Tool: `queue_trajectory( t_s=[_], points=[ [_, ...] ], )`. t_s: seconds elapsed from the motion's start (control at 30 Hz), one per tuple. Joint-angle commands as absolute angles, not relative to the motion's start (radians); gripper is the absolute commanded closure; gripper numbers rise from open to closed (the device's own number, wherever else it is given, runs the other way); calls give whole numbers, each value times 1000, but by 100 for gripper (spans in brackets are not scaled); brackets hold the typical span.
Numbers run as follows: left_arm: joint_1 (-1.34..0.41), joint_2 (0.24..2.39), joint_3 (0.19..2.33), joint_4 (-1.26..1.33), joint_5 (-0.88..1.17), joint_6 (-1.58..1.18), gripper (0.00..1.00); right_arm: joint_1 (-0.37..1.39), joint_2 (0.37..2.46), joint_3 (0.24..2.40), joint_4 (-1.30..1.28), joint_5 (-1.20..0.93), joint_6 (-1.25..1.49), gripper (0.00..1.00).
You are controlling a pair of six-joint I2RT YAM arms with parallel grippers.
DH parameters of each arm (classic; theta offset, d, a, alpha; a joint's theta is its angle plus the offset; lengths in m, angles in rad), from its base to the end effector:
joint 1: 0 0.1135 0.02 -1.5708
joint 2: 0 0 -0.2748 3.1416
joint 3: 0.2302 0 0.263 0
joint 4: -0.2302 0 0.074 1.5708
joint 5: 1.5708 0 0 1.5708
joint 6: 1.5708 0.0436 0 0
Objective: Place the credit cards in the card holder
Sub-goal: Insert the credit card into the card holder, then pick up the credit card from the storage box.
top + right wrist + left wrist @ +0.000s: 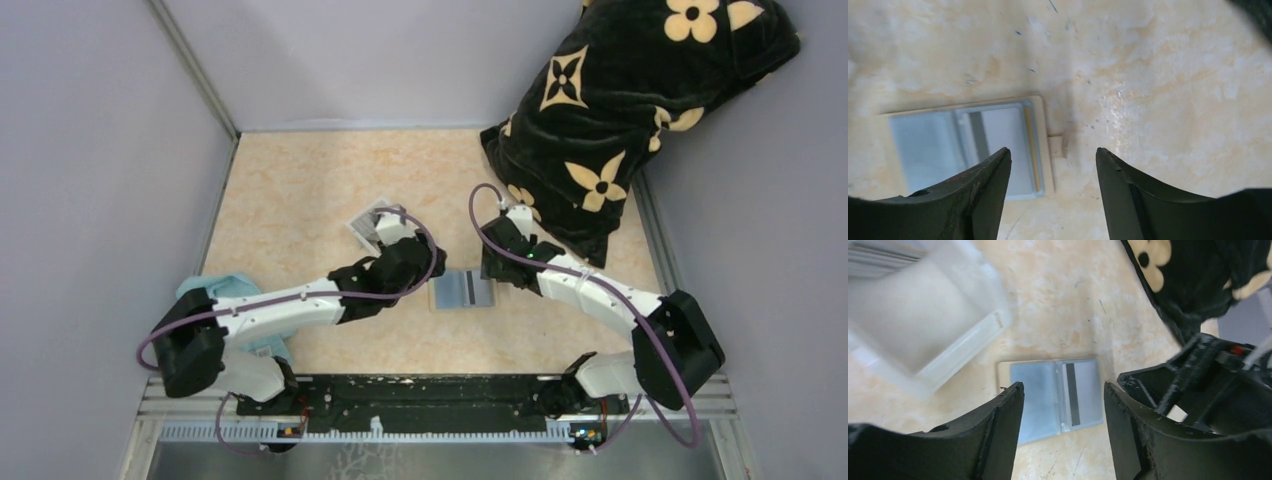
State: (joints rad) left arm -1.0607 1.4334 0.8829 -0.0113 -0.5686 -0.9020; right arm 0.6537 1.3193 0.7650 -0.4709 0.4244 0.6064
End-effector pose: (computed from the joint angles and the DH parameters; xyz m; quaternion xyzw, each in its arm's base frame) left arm 0.1795 -0.2728 0.2439 -0.0685 0.8484 -0.2492 0.4620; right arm 0.2173 0.1438 0.1987 0.0345 0.9425 -0.0087 0.3323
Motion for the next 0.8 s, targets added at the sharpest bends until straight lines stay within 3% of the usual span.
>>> queue_trajectory(
  t_s=[0.0,0.2,0.37,0.5,0.77],
  points=[
    [-1070,1316,802,-141,-720,-1067,32,708,1258,917,-553,464,541,35],
    [-1069,1217,754,-284,-801,-1217,18,745,1331,1141,-560,423,416,33],
    [-1069,1197,751,-507,-893,-1471,15,767,1500,1372,-502,348,245,37],
    [-1069,1191,734,-675,-927,-1705,2,778,1678,1533,-471,278,173,41],
    [-1068,1185,739,-864,-975,-1828,1,787,1952,1842,-514,96,176,42]
  ],
)
